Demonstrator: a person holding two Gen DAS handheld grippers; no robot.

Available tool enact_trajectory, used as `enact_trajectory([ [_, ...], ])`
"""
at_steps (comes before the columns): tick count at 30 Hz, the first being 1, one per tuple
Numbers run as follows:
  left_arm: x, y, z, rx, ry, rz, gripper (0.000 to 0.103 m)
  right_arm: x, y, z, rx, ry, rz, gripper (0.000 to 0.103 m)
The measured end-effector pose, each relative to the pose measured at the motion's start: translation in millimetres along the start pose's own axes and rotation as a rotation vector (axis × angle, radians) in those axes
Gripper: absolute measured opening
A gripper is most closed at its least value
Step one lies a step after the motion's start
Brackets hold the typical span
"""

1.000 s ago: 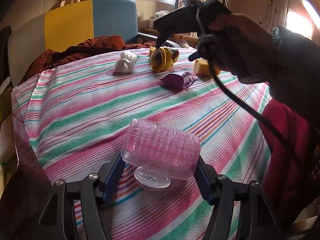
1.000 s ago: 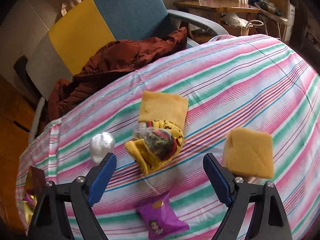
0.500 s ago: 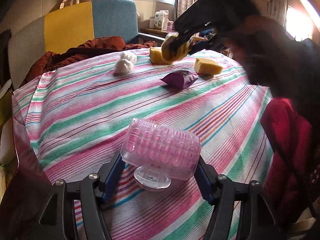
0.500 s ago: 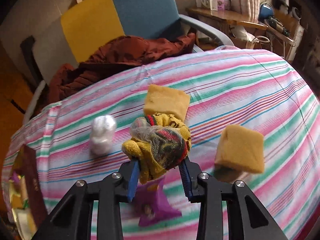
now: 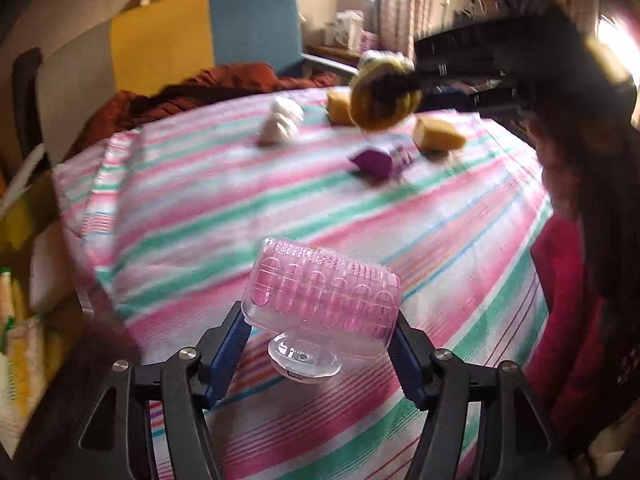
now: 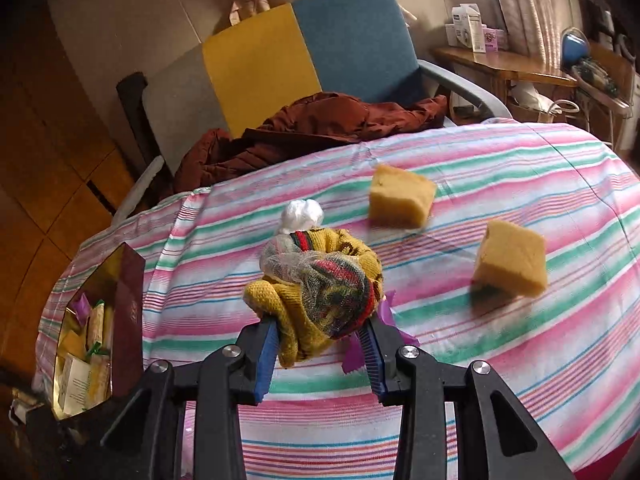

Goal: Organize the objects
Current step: 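Carry the pink roller and yellow knitted bundle toward the gold tray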

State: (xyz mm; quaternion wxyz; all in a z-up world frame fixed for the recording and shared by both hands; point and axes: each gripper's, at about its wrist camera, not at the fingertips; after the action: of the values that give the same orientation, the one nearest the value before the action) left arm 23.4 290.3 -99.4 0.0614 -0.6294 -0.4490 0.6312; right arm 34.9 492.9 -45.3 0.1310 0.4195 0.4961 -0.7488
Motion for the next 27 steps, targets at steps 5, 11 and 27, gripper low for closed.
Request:
enact_trajectory([
  [5, -31, -16, -8, 0.009, -0.082, -0.064, 0.067, -5, -2, 5, -0.037, -0.014, -0.028, 0.038],
  [11, -62, -26, -14, 0.002, -0.128, -0.116, 0.067, -13, -3, 8, -0.038, -0.05, -0.049, 0.038],
  [27, -123, -7, 28, -0.143, -0.207, -0.19, 0.067, -10, 10, 34, -0.146, -0.103, -0.008, 0.038],
])
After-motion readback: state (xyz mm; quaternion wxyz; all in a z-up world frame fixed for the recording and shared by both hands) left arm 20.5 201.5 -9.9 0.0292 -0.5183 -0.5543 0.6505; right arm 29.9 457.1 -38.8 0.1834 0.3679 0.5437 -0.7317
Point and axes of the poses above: each gripper's, at about its wrist camera, not at the fingertips, and x roughly the way its jaws point, z to its left, y to its underside, and after that the axes turned 10 degrees about y, right-handed
